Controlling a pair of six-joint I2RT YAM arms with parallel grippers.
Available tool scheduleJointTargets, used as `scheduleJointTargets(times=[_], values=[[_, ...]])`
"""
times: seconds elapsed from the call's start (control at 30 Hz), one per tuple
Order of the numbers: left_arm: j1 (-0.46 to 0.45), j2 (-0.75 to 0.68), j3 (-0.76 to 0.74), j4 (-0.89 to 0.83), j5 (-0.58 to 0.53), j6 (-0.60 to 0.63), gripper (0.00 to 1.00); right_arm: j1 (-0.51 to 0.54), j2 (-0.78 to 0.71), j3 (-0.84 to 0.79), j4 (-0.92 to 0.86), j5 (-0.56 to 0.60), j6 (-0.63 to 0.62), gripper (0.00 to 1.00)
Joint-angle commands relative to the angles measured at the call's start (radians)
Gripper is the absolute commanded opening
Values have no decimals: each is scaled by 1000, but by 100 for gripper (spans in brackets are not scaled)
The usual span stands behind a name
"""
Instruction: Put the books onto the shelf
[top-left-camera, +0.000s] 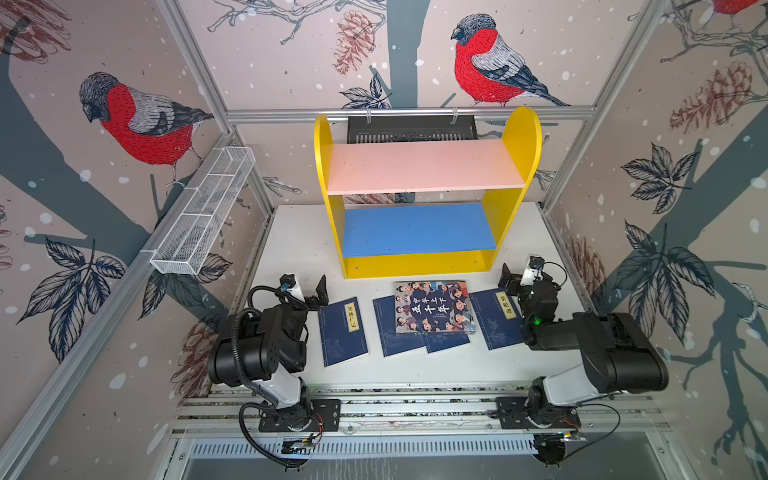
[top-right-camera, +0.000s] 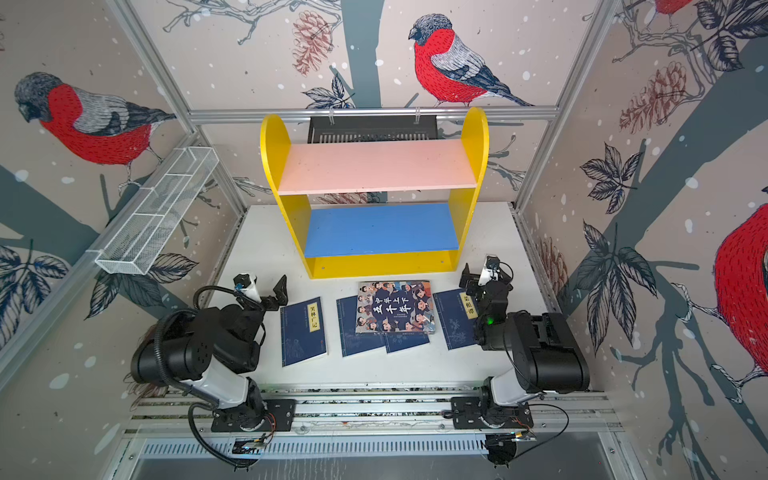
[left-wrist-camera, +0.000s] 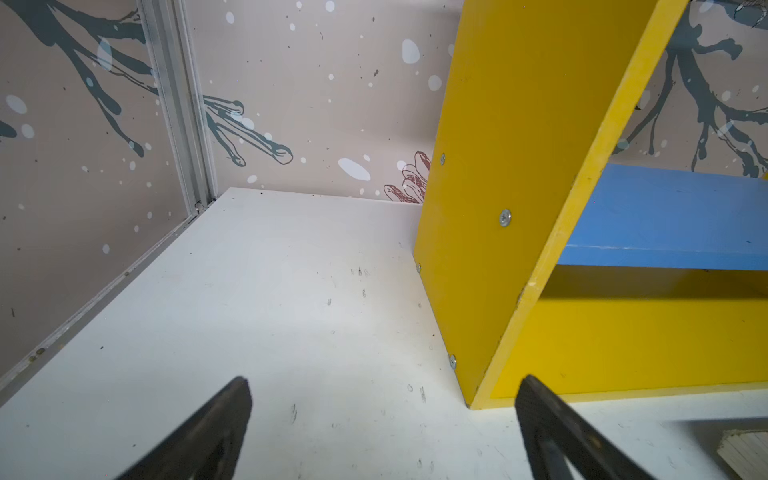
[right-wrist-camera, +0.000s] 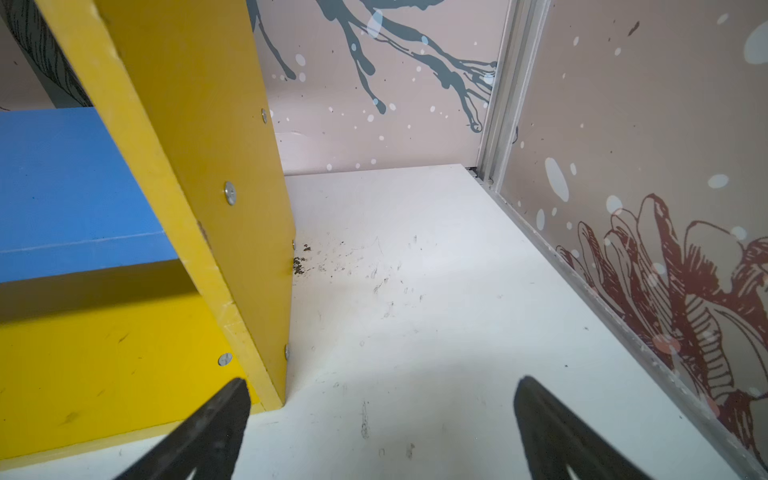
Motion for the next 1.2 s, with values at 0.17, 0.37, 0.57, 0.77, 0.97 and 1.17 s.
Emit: scheduleJointTargets(times=[0.17, 0.37, 0.57, 0.77, 0.97, 1.17], values=[[-2, -1, 3, 91, -6, 6, 99, 4, -5, -2, 15, 13, 7, 100], [-2, -1, 3, 91, -6, 7, 99, 5, -5, -2, 15, 13, 7, 100], [-2, -1, 4, 91, -7, 6, 99, 6, -5, -4, 16, 14, 7, 100], [-2, -1, 3, 91, -6, 6, 99, 5, -5, -4, 16, 13, 7, 100], [-14, -20, 74, -55, 67, 53, 99, -6, -5, -1, 13, -7, 13, 100], [-50, -34, 121, -175, 74, 105, 99, 21, -20, -58, 103, 53, 1, 100]])
